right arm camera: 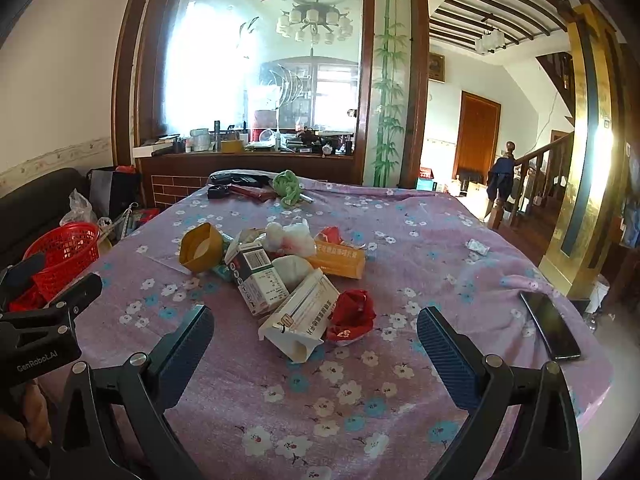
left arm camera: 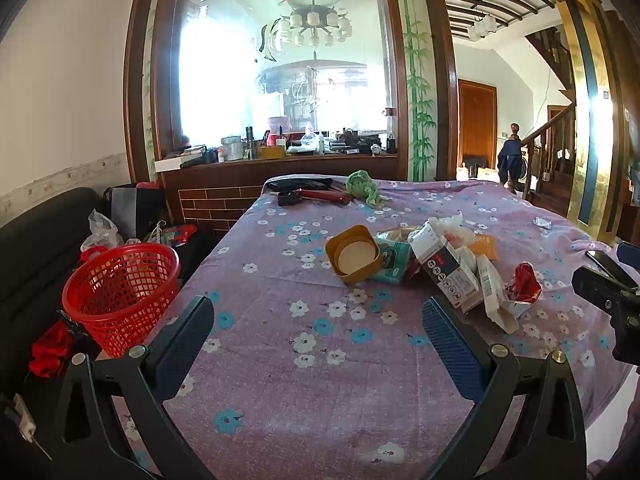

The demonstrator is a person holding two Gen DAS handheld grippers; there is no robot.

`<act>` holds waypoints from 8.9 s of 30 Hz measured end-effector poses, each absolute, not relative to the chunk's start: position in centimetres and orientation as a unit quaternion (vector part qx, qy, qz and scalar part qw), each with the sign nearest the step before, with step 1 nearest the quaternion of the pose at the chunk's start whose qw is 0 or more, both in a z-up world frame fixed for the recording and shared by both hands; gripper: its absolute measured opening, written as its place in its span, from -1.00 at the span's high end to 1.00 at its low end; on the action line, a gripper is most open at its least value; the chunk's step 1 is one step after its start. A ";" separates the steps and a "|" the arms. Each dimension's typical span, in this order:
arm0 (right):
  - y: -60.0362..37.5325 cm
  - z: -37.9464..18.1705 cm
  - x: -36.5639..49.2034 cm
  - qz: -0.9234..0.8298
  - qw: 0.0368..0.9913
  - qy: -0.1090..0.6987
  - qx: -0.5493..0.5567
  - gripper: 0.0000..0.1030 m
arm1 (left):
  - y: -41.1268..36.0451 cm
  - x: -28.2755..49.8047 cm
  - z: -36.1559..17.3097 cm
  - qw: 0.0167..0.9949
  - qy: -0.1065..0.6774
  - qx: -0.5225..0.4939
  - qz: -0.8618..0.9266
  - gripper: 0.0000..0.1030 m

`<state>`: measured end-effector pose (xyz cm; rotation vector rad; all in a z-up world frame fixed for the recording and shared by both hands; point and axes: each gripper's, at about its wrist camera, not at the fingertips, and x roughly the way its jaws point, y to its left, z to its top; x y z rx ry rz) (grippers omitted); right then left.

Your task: Collect trash

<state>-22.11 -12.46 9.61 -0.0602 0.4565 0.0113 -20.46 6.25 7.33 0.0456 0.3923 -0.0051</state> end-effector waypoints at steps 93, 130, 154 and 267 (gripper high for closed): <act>-20.9 5.6 -9.3 0.067 0.910 0.385 0.140 0.20 | 8.7 1.1 4.5 0.895 0.425 -0.094 -0.099 0.90; 17.2 10.8 -1.8 0.391 0.812 0.432 -0.009 0.18 | 36.4 -9.8 6.1 0.905 0.357 -0.169 0.159 0.89; 14.8 10.8 -2.3 0.360 0.831 0.423 0.033 -0.38 | 32.3 -11.9 8.4 0.928 0.313 -0.142 0.140 -0.18; -10.0 8.9 -6.9 0.161 0.891 0.410 0.111 -0.12 | 8.4 -7.8 8.2 0.929 0.338 -0.096 -0.117 0.36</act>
